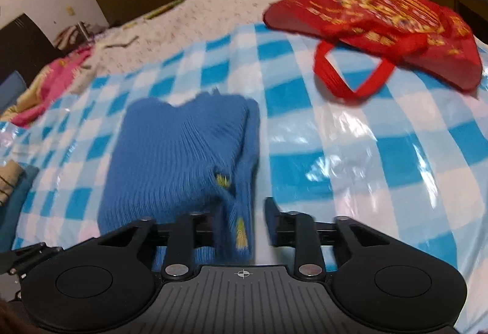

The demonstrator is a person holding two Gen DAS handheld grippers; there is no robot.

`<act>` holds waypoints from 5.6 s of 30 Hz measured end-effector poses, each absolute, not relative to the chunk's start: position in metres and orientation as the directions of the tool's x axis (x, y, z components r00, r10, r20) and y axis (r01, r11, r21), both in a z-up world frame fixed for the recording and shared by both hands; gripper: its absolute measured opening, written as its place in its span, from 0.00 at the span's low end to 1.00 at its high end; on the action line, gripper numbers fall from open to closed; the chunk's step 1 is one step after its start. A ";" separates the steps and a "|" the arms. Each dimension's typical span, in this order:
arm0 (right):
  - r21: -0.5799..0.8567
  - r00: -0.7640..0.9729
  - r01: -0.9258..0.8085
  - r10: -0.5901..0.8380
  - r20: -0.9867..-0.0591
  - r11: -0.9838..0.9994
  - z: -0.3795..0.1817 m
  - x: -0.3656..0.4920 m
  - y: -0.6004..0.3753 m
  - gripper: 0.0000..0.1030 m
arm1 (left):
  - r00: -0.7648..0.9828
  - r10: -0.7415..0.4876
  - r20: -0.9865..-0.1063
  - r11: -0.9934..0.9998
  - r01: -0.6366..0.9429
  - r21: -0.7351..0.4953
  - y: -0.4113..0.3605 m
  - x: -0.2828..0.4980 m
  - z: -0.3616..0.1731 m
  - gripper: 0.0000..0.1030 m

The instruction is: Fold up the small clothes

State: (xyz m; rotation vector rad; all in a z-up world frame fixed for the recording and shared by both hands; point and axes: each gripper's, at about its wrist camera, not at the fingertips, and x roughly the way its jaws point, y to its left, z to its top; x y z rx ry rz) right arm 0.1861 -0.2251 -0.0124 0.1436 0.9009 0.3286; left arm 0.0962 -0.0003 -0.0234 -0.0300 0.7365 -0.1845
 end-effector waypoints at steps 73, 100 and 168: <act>0.457 0.423 -0.234 0.513 -0.747 0.858 -0.062 0.242 -0.205 0.63 | 0.646 -0.314 -0.695 0.912 0.001 -0.411 0.050 0.179 -0.058 0.76; 0.454 0.370 -0.196 0.494 -0.787 0.869 -0.049 0.098 -0.208 0.41 | 0.617 -0.359 -0.700 0.915 0.084 -0.394 0.099 0.036 -0.044 0.58; 0.206 0.628 -0.137 0.246 -0.739 0.969 -0.037 0.003 -0.176 0.47 | 0.647 -0.151 -0.747 0.988 0.081 -0.130 0.045 -0.014 -0.036 0.64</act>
